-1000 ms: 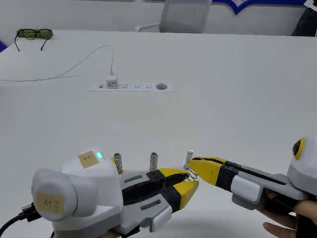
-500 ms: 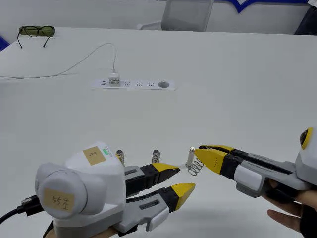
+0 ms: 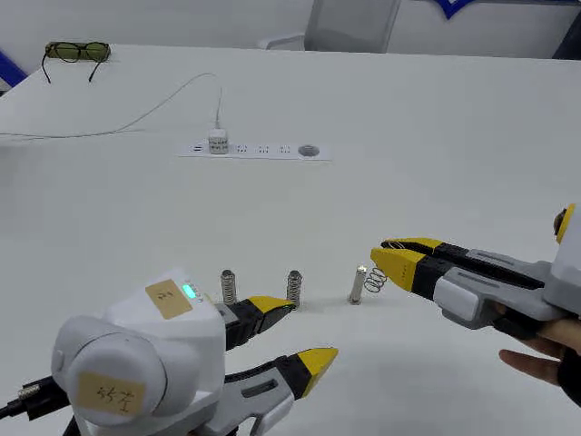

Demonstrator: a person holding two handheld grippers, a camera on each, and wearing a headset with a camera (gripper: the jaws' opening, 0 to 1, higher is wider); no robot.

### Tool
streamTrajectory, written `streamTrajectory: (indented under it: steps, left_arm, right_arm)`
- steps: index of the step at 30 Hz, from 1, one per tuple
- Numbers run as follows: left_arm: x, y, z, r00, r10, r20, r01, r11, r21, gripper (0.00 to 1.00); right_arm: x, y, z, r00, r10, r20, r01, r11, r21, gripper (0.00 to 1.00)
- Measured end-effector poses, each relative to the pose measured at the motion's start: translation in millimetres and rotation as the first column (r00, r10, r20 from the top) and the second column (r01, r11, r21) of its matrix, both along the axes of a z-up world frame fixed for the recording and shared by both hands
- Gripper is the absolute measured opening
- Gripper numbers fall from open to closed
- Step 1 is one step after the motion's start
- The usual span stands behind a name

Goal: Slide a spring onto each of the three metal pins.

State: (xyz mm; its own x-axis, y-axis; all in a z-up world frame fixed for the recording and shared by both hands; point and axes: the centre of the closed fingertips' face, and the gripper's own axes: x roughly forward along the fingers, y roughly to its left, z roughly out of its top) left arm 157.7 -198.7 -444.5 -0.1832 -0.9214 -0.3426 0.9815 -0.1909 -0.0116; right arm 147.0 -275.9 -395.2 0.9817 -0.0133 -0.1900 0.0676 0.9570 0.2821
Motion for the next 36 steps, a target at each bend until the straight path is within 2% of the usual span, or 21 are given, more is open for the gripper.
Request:
streamTrajectory:
  steps: [10, 17, 27, 33, 36]
  left_arm:
    - [18.7, 8.9, -1.5, 0.997, 0.078, -0.006, -0.078, 0.997, 0.013, 0.43]
    - [30.5, 14.6, -3.5, 0.990, 0.136, -0.028, -0.136, 0.990, 0.023, 0.49]
    - [45.8, 19.7, -4.8, 0.980, 0.197, -0.037, -0.196, 0.980, 0.030, 0.58]
    - [54.9, 21.9, -10.5, 0.973, 0.229, -0.025, -0.228, 0.973, 0.045, 0.66]
    - [57.0, 22.7, -12.7, 0.971, 0.237, -0.029, -0.236, 0.971, 0.051, 0.68]
  right_arm:
    - [8.3, -13.8, -3.4, 1.000, -0.025, -0.010, 0.025, 0.999, -0.036, 0.12]
    - [14.7, -28.2, -7.9, 0.998, -0.057, -0.018, 0.056, 0.997, -0.052, 0.12]
    - [21.6, -41.8, -20.3, 0.996, -0.077, -0.054, 0.072, 0.994, -0.083, 0.12]
    - [26.6, -47.8, -31.3, 0.992, -0.089, -0.086, 0.080, 0.991, -0.106, 0.12]
    - [28.7, -49.5, -35.7, 0.991, -0.091, -0.095, 0.081, 0.991, -0.105, 0.12]
